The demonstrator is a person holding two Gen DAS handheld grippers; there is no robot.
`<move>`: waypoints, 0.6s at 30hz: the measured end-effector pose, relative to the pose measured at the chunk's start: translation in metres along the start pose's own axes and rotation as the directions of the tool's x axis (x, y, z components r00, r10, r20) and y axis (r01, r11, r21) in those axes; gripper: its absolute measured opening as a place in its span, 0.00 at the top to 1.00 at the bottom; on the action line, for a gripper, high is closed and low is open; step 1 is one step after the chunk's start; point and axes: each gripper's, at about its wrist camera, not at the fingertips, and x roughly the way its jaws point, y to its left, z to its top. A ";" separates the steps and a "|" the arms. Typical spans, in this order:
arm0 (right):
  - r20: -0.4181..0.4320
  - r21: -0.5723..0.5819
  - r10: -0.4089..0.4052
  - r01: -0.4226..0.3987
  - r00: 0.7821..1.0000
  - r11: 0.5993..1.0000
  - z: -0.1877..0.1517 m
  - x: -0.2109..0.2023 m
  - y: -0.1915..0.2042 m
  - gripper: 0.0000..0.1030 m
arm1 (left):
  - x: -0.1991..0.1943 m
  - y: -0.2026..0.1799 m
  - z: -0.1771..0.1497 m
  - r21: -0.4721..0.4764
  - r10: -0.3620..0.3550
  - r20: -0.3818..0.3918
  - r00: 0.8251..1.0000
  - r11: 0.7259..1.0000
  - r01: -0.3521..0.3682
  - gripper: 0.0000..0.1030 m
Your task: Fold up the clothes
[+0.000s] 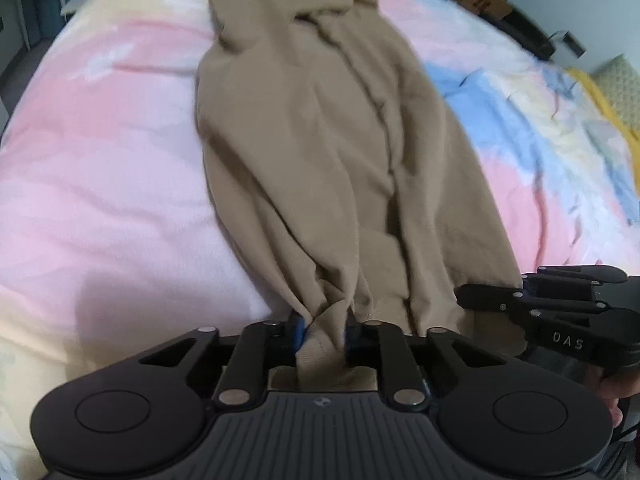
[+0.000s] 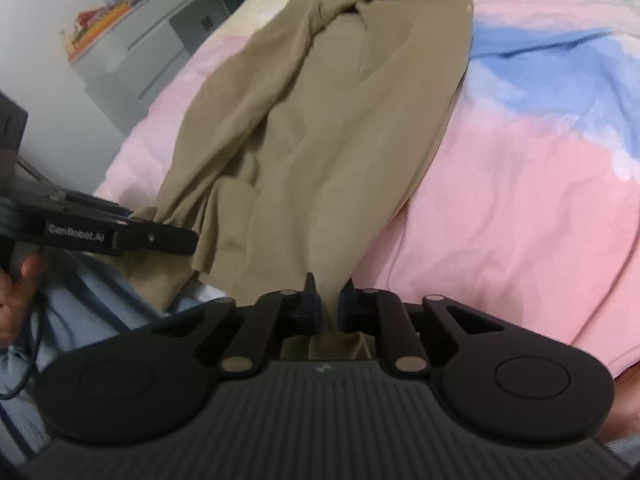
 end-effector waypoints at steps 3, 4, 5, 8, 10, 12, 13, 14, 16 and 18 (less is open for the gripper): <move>0.056 -0.008 0.008 -0.008 0.998 1.000 0.004 -0.020 -0.003 0.90 | -0.027 0.003 0.000 -0.031 -0.075 0.099 0.992 0.996 0.079 0.87; 0.080 -0.014 0.007 -0.006 0.997 1.000 0.007 -0.030 -0.002 0.90 | -0.037 0.005 0.000 -0.045 -0.098 0.132 0.986 0.994 0.104 0.87; 0.107 -0.017 0.011 -0.009 0.994 1.000 0.010 -0.040 -0.002 0.90 | -0.045 0.005 0.001 -0.056 -0.113 0.167 0.979 0.991 0.124 0.87; 0.200 -0.011 0.032 -0.031 0.979 0.999 0.026 -0.076 -0.003 0.91 | -0.074 -0.001 0.006 -0.072 -0.134 0.259 0.957 0.985 0.157 0.88; 0.262 -0.017 0.049 -0.046 0.964 0.999 0.036 -0.099 -0.002 0.91 | -0.099 -0.008 0.012 -0.060 -0.143 0.319 0.937 0.983 0.171 0.88; 0.315 -0.032 0.063 -0.056 0.947 0.998 0.045 -0.122 0.001 0.91 | -0.124 -0.016 0.019 -0.043 -0.151 0.363 0.920 0.983 0.178 0.88; 0.339 -0.044 0.069 -0.057 0.938 0.997 0.049 -0.132 0.003 0.91 | -0.135 -0.020 0.020 -0.035 -0.157 0.378 0.912 0.982 0.184 0.88; 0.360 -0.055 0.075 -0.059 0.930 0.997 0.051 -0.142 0.005 0.91 | -0.147 -0.024 0.020 -0.025 -0.166 0.394 0.904 0.981 0.191 0.88; 0.399 -0.072 0.091 -0.068 0.912 0.995 0.051 -0.163 0.008 0.91 | -0.169 -0.033 0.018 -0.003 -0.187 0.423 0.886 0.978 0.208 0.88; 0.429 -0.089 0.109 -0.078 0.897 0.993 0.046 -0.181 0.011 0.91 | -0.187 -0.045 0.005 0.021 -0.200 0.431 0.880 0.977 0.212 0.88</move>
